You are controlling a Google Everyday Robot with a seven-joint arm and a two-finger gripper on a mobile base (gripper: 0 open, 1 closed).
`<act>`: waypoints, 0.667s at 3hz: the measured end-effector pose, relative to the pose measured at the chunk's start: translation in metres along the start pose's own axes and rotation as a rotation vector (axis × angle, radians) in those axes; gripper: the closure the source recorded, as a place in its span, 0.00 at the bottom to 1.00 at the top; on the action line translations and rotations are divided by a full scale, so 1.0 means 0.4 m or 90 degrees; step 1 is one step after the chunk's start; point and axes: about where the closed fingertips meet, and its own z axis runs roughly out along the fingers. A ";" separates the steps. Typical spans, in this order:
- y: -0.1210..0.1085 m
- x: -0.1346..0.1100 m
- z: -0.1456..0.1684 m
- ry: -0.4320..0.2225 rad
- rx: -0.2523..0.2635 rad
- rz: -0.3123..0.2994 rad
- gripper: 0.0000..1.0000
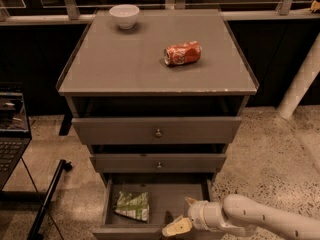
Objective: Pick green jalapeno chip bag from bottom drawer and place on counter
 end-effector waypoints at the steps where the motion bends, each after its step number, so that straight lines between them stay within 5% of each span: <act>1: -0.013 0.024 -0.009 -0.019 0.015 0.028 0.00; 2: -0.056 0.042 0.057 -0.038 0.009 0.035 0.00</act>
Offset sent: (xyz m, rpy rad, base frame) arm 0.0427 0.0066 -0.0803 0.1005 -0.0037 -0.1080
